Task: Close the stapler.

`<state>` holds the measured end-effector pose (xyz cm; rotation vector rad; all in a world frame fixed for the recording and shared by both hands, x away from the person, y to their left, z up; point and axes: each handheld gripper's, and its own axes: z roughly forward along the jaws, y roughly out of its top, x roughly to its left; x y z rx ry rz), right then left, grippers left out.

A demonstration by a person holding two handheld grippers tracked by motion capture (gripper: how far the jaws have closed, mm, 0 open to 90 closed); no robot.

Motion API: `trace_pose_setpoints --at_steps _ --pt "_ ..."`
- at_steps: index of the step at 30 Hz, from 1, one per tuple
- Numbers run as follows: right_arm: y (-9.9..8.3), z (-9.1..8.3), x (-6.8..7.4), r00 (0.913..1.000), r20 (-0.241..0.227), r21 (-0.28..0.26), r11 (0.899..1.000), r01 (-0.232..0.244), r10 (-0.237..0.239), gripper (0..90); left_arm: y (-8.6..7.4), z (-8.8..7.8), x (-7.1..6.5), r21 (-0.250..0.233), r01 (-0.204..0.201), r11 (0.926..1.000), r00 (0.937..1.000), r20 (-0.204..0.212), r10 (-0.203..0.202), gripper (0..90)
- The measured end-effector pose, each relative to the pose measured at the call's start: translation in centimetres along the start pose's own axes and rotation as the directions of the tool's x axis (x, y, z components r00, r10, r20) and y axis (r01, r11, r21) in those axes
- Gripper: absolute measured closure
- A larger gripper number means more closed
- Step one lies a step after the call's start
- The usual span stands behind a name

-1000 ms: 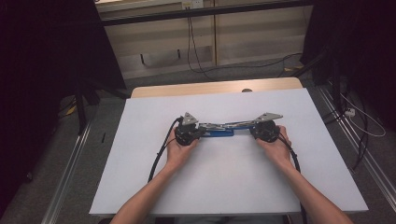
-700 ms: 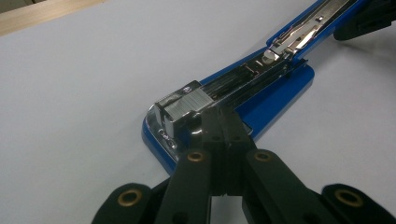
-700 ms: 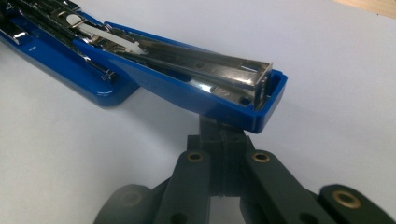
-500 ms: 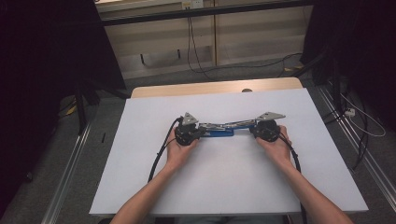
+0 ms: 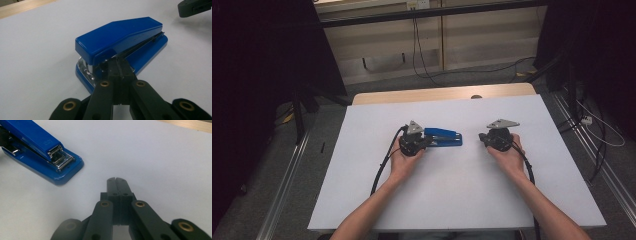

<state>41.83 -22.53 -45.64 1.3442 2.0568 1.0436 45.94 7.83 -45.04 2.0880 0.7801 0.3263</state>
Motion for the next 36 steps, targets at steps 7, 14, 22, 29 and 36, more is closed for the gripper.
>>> trace_pose_setpoints --at_steps 7,14,22,29,36 --pt "0.1 -0.4 -0.1 1.0 -0.004 -0.021 1.0 -0.001 0.001 90.0 0.0 0.0 0.1 0.0 0.012 0.9999 0.9999 0.007 -0.012 90.0" --pt "0.1 -0.8 -0.2 0.9999 -0.01 -0.048 0.999 -0.013 0.013 89.7 -0.1 -0.4 0.0 0.01 0.006 0.9999 1.0 0.007 -0.006 88.8" --pt "-0.2 -1.3 -0.2 0.9996 -0.022 -0.079 0.997 -0.02 0.018 89.0 -0.2 -1.1 -0.3 0.0 0.016 0.9999 0.9995 0.027 -0.016 87.7" --pt "-0.7 -1.8 -0.6 0.9995 -0.018 -0.097 0.995 -0.028 0.026 85.7 -0.3 -1.7 0.0 -0.011 0.032 0.9994 0.9992 0.025 -0.032 87.1" --pt "-0.7 -2.2 -0.9 0.9979 -0.033 -0.114 0.992 -0.059 0.056 78.2 -0.5 -2.3 0.2 -0.024 0.028 0.9993 0.9996 0.002 -0.028 80.5"
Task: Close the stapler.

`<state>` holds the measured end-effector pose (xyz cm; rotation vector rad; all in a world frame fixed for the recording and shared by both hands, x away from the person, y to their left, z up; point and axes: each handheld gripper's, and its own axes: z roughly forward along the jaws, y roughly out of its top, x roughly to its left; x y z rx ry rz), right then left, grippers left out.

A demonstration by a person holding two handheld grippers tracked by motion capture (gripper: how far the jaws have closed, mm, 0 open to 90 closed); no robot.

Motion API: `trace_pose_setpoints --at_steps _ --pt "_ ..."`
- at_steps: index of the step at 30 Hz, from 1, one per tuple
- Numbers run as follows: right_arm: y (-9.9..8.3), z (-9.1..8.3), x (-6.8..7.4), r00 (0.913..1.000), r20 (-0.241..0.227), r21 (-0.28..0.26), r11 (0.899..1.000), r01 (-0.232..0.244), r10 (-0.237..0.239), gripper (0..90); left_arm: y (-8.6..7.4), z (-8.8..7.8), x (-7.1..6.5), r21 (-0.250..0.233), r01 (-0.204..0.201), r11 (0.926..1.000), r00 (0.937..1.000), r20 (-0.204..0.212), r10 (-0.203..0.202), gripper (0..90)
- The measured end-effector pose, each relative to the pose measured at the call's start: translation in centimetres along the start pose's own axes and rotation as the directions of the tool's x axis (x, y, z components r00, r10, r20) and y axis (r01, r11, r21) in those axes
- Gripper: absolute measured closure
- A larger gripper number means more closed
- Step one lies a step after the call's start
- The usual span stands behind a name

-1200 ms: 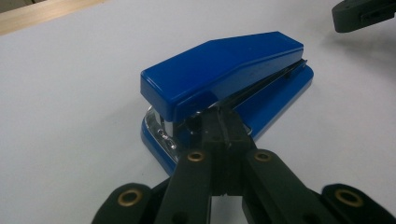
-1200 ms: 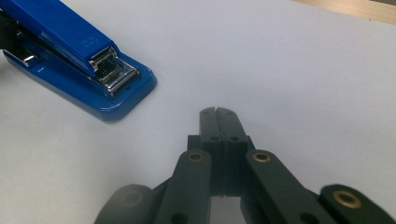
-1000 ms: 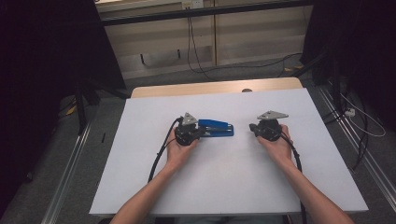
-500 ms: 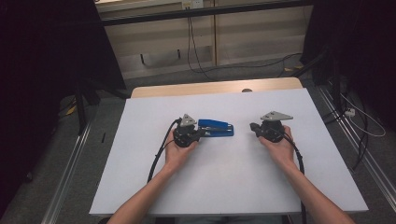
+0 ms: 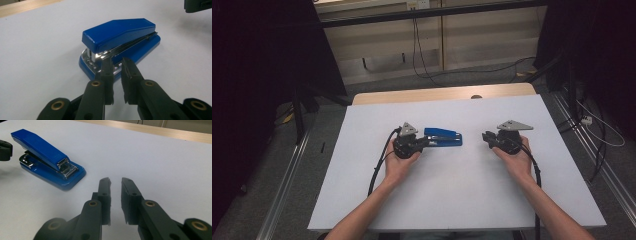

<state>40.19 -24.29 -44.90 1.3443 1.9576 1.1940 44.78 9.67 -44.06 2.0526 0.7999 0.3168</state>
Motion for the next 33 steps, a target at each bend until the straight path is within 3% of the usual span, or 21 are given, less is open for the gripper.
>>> trace_pose_setpoints --at_steps 4,8,11,17,19,20,25,28,31,33 --pt "0.2 -0.1 0.2 1.0 -0.001 -0.017 1.0 -0.006 0.006 67.7 -0.2 -0.7 0.3 -0.022 0.019 0.9996 0.9998 -0.001 -0.019 73.5" --pt "0.4 -0.1 0.5 0.9999 -0.005 -0.03 0.999 -0.016 0.016 50.9 -0.5 -1.3 0.7 -0.044 0.035 0.9984 0.9992 -0.018 -0.035 60.7" --pt "0.5 -0.3 0.8 0.9997 -0.017 -0.046 0.999 -0.017 0.016 44.5 -0.5 -1.7 0.8 -0.065 0.044 0.9969 0.9976 -0.05 -0.047 41.9" --pt "0.7 -0.6 1.2 0.9993 -0.031 -0.054 0.998 -0.025 0.023 13.0 -0.3 -2.2 0.8 -0.087 0.051 0.9949 0.9953 -0.077 -0.058 20.4" --pt "0.7 -0.7 1.3 0.9991 -0.036 -0.05 0.998 -0.025 0.024 11.0 -0.4 -2.3 0.6 -0.069 0.039 0.9969 0.9939 -0.1 -0.045 14.4" --pt "0.7 -0.8 1.3 0.9993 -0.032 -0.055 0.998 -0.021 0.019 9.6 -0.5 -2.2 0.4 -0.086 0.045 0.9953 0.9931 -0.104 -0.054 12.8" --pt "0.9 -1.4 1.7 0.9998 -0.018 -0.077 0.997 -0.002 0.001 3.3 -0.3 -2.6 0.0 -0.109 0.063 0.992 0.9961 -0.054 -0.07 5.6" --pt "0.7 -1.9 1.8 0.9996 -0.016 -0.1 0.995 0.022 -0.024 3.8 -0.4 -3.0 -0.2 -0.109 0.052 0.9927 0.9961 -0.066 -0.059 4.1" --pt "0.5 -2.2 1.8 0.9998 -0.01 -0.1 0.995 0.015 -0.016 3.9 -0.9 -3.3 -0.1 -0.12 0.063 0.9908 0.9972 -0.034 -0.067 4.2" --pt "0.5 -2.4 1.8 0.9999 -0.006 -0.104 0.995 0.014 -0.015 4.0 -0.8 -3.5 -0.1 -0.122 0.07 0.9901 0.9966 -0.035 -0.074 4.4"
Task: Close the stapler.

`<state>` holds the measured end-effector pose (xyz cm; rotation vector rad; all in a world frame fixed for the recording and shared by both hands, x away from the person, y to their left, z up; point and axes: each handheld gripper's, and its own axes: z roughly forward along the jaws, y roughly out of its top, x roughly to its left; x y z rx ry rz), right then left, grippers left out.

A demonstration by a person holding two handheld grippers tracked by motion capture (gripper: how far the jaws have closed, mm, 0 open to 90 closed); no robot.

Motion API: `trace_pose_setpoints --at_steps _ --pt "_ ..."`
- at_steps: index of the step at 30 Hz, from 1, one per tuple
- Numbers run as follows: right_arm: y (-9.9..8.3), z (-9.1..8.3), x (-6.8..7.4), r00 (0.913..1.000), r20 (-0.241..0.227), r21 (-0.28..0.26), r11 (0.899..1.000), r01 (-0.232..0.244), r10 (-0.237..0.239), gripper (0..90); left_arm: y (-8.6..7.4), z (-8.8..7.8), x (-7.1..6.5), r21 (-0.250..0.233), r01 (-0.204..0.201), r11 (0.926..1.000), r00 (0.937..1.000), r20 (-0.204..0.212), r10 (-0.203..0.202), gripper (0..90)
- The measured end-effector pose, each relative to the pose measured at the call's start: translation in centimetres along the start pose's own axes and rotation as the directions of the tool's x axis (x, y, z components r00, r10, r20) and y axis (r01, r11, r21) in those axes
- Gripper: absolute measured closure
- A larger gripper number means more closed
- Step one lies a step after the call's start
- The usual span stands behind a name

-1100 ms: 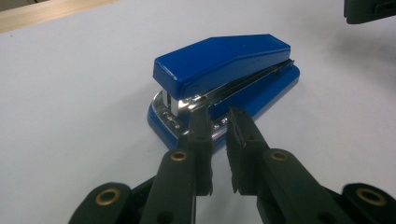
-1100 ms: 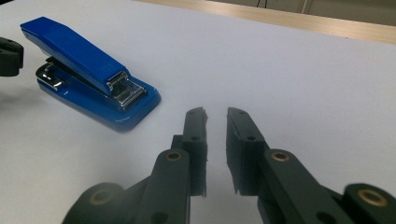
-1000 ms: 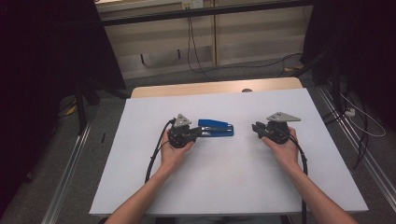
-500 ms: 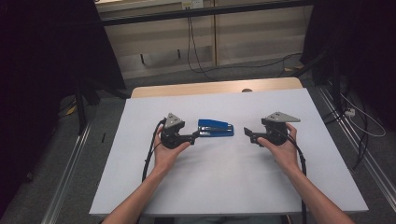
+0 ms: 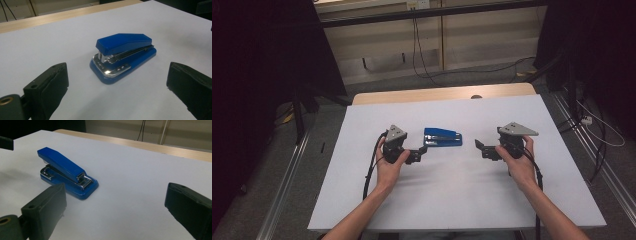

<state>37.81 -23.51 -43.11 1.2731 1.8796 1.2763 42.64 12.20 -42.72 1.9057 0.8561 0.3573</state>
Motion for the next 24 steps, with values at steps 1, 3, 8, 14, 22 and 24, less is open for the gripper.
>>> trace_pose_setpoints --at_steps 1,3,8,14,22,24 --pt "0.0 -0.2 0.1 1.0 0.002 -0.002 1.0 -0.001 0.001 4.0 0.0 -0.1 -0.1 0.003 -0.002 1.0 1.0 -0.008 0.002 4.6" --pt "0.0 -0.5 0.2 1.0 0.006 -0.009 1.0 0.006 -0.006 4.0 -0.1 -0.3 -0.2 0.013 -0.006 0.9999 0.9999 -0.015 0.007 5.0" --pt "-0.2 -1.2 0.5 0.9999 0.011 -0.021 1.0 0.004 -0.004 4.1 -0.7 -1.4 -0.4 0.012 -0.019 0.9997 0.9997 -0.013 0.019 5.4" --pt "-0.7 -1.8 0.9 0.9998 0.022 -0.022 1.0 -0.004 0.004 4.1 -1.0 -3.3 0.0 -0.006 -0.026 0.9996 0.9985 -0.048 0.026 5.3" --pt "-1.4 -2.8 1.6 0.9994 0.033 -0.028 1.0 0.011 -0.011 4.0 -1.8 -5.4 0.0 -0.033 -0.014 0.9994 0.9984 -0.055 0.012 5.0" --pt "-1.5 -2.9 1.8 0.9994 0.033 -0.032 0.999 0.014 -0.013 4.0 -2.0 -5.9 0.1 -0.041 -0.003 0.9992 0.998 -0.063 0.001 5.0"
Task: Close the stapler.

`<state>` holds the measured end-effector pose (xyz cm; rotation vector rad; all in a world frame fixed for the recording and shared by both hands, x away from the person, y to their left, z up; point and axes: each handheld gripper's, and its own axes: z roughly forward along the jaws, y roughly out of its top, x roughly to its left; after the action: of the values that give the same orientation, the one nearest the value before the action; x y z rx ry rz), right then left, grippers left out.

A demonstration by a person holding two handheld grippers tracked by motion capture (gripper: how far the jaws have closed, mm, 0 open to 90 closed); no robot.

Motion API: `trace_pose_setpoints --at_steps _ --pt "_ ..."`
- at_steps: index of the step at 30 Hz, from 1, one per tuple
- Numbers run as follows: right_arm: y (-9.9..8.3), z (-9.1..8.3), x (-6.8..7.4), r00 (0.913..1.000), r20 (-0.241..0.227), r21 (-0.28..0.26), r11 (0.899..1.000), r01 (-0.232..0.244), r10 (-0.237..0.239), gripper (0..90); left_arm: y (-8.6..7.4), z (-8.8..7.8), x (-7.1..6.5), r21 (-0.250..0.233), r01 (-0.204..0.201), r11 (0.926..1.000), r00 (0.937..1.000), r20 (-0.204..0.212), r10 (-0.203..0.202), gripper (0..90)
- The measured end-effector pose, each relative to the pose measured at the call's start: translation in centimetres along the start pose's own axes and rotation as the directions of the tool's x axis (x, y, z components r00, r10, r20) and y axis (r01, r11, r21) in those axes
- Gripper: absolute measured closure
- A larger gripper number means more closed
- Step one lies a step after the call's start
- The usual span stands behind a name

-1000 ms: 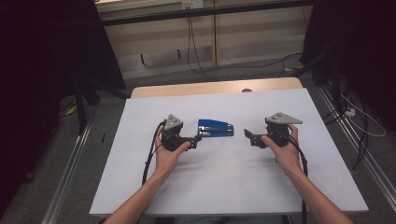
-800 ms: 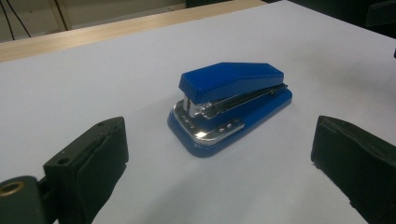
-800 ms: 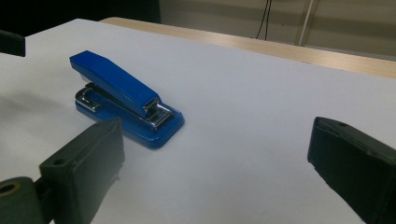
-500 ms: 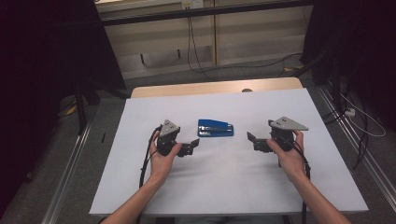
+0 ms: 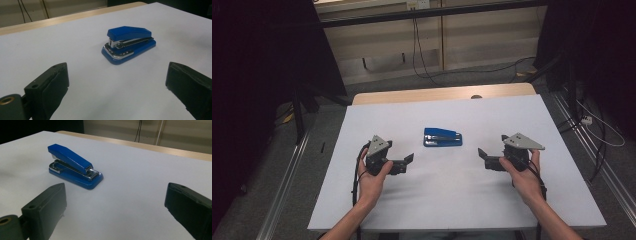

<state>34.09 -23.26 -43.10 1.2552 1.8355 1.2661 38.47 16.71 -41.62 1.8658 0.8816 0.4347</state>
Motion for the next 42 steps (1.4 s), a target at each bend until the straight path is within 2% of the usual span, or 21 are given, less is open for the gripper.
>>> trace_pose_setpoints --at_steps 5,8,13,14,21,27,31,36,38,42 --pt "0.0 -0.6 0.4 1.0 0.001 -0.012 1.0 0.001 -0.001 4.0 -0.5 -1.3 0.2 -0.017 -0.006 0.9998 0.9996 -0.027 0.005 4.9" --pt "0.0 -1.1 0.4 1.0 0.004 -0.019 1.0 -0.003 0.003 3.9 -0.7 -1.8 0.3 -0.024 0.002 0.9997 0.9997 -0.026 -0.002 4.8" --pt "-0.2 -1.7 0.1 0.9999 0.012 -0.034 0.999 -0.01 0.01 3.5 -1.1 -2.8 0.5 -0.033 -0.019 0.9993 0.9984 -0.054 0.017 4.5" --pt "-0.2 -1.9 0.0 0.9999 0.012 -0.037 0.999 -0.012 0.012 3.4 -1.2 -3.0 0.5 -0.042 -0.013 0.999 0.9984 -0.056 0.011 4.5" --pt "-0.8 -3.0 -0.4 0.9992 0.037 -0.015 1.0 -0.012 0.012 3.4 -1.6 -4.7 0.8 -0.032 -0.037 0.9988 0.9963 -0.078 0.035 3.7" --pt "-1.1 -4.0 -1.0 0.9976 0.067 -0.022 1.0 -0.013 0.015 3.4 -2.3 -6.0 1.4 -0.048 0.0 0.9989 0.9958 -0.091 -0.005 3.7" --pt "-1.4 -4.8 -1.4 0.996 0.088 -0.017 1.0 -0.014 0.016 3.5 -2.6 -6.8 1.7 -0.059 0.013 0.9982 0.993 -0.116 -0.02 3.8" --pt "-1.9 -5.8 -1.9 0.9938 0.107 -0.019 0.999 -0.026 0.028 3.5 -3.0 -7.8 1.5 -0.058 -0.002 0.9983 0.9913 -0.131 -0.005 3.8" --pt "-2.0 -6.2 -2.1 0.993 0.114 -0.017 0.999 -0.028 0.03 3.5 -3.2 -8.1 1.3 -0.041 -0.038 0.9984 0.9902 -0.136 0.032 3.6" --pt "-2.5 -6.8 -2.3 0.9908 0.128 -0.024 0.999 -0.042 0.044 3.5 -3.7 -8.6 1.0 -0.043 -0.025 0.9987 0.9911 -0.132 0.019 3.6"
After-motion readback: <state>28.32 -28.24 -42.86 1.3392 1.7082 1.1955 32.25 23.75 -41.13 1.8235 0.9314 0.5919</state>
